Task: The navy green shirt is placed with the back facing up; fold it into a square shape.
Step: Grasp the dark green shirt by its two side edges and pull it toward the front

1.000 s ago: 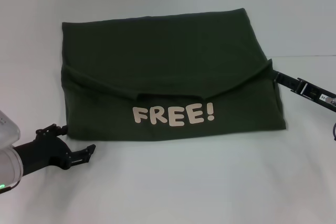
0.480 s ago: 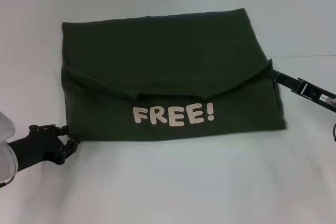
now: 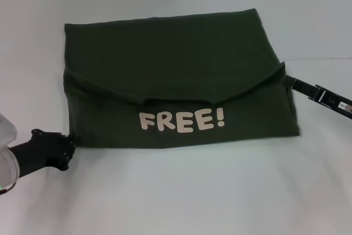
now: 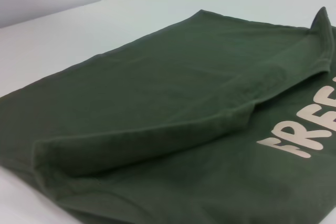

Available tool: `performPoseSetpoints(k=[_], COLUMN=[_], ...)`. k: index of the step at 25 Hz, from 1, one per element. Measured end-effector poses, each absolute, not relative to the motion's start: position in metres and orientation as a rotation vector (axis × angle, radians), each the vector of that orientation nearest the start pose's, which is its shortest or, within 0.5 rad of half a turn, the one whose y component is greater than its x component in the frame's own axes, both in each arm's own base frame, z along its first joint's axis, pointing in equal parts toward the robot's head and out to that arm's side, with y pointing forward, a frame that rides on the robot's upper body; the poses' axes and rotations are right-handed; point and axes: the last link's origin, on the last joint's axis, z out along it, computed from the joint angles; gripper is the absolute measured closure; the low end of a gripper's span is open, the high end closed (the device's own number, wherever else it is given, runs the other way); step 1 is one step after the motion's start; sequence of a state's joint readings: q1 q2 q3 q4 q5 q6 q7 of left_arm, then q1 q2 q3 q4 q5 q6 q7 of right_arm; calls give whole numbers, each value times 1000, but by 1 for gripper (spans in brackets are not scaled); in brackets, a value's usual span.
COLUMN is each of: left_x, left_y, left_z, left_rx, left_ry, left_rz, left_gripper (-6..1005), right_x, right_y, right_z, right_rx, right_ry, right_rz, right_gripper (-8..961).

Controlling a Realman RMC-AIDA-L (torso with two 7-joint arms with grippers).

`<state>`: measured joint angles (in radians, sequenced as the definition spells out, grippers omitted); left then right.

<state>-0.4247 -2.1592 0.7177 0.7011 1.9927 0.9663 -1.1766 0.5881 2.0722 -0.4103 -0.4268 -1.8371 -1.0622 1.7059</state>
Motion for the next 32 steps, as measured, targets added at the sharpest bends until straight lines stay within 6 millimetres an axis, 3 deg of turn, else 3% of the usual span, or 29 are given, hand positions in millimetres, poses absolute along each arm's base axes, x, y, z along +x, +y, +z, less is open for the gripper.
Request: performPoseSetpoints(k=[6, 12, 17, 32], left_x=[-338, -338, -338, -334], left_y=[346, 344, 344, 347], left_z=[-4, -6, -6, -7], left_rx=[-2282, -2287, -2286, -2290], left_ry=[-613, -615, -617, -605], left_rz=[-217, -220, -221, -227], left_gripper=[967, 967, 968, 967], right_x=[325, 334, 333, 316], right_y=[386, 389, 392, 403], right_z=[21, 32, 36, 4], right_rx=[-1902, -1876, -1880, -1905], right_ry=[1484, 1635, 1662, 1622], right_rz=[784, 643, 566, 503], right_gripper=[179, 179, 179, 178])
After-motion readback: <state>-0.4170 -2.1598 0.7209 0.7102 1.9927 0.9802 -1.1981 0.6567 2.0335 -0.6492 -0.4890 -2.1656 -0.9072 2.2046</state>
